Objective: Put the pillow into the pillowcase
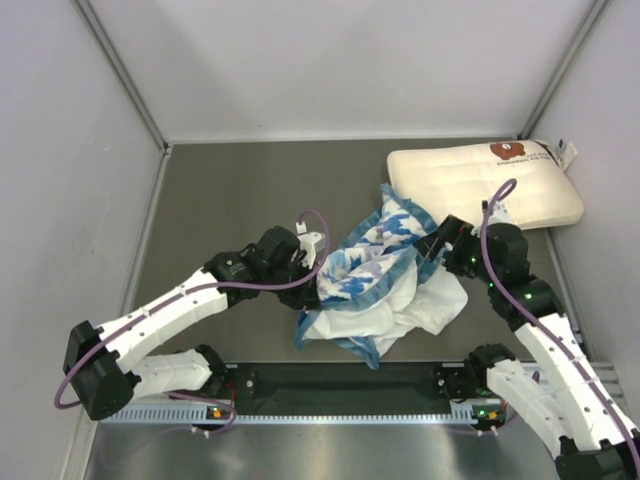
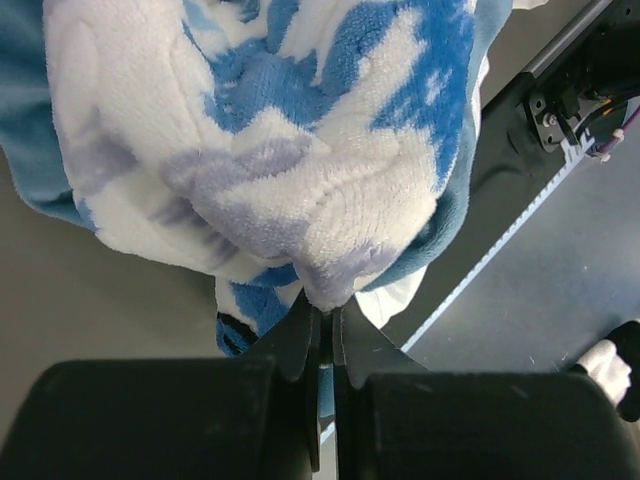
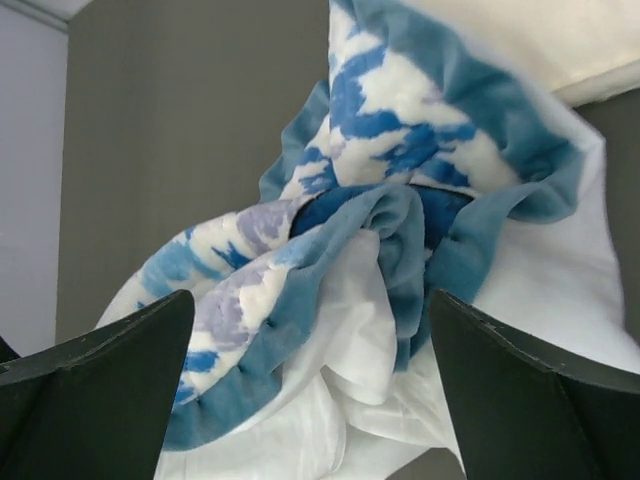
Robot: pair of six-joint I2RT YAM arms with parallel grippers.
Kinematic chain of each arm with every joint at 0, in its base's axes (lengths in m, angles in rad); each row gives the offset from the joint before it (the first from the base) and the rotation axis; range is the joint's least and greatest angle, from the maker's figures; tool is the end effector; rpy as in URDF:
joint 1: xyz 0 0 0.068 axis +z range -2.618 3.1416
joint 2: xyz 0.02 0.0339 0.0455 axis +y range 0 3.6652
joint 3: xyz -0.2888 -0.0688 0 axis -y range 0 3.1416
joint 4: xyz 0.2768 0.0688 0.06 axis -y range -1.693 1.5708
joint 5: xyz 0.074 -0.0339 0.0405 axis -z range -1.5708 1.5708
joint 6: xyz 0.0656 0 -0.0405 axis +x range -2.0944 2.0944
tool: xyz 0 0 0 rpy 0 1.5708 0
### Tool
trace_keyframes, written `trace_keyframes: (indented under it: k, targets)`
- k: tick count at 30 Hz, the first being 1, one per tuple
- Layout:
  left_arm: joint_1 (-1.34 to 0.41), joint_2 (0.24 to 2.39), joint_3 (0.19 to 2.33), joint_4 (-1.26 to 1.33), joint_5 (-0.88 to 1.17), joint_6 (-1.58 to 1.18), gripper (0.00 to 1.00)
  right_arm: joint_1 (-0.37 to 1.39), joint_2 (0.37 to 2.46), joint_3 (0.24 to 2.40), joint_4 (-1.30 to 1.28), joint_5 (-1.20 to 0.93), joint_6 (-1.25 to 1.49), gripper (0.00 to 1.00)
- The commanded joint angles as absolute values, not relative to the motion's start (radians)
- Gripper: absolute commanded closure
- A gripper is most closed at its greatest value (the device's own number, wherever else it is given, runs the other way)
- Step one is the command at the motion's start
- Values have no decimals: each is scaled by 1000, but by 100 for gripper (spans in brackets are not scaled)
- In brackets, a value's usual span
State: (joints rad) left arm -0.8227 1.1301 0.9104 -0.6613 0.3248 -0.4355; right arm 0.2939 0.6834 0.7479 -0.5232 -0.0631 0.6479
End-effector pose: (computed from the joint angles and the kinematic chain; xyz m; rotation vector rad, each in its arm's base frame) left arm 0.1661 -0.2097 0.2679 0.6564 2.5453 -0.9023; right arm 0.1840 0.0600 0.3118 0.3279 2.0660 0.6485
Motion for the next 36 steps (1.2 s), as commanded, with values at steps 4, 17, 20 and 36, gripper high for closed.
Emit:
trace_keyframes:
  k: [4,17,20,36]
  targets:
    - [-821,1109,882,-585,308,-442,100,321,751,637,-353,-224,767,0]
    - [-822,1097,867,-564,302,-449,100,423,991,661,-187,-114,842,7]
    - [-821,1091,870,-571,276,-454,100,448,1055,679,-137,-118,851,41]
    - [-726,1005,1058,-560,139,-350,100,491,954,1064,-204,-57,611,100]
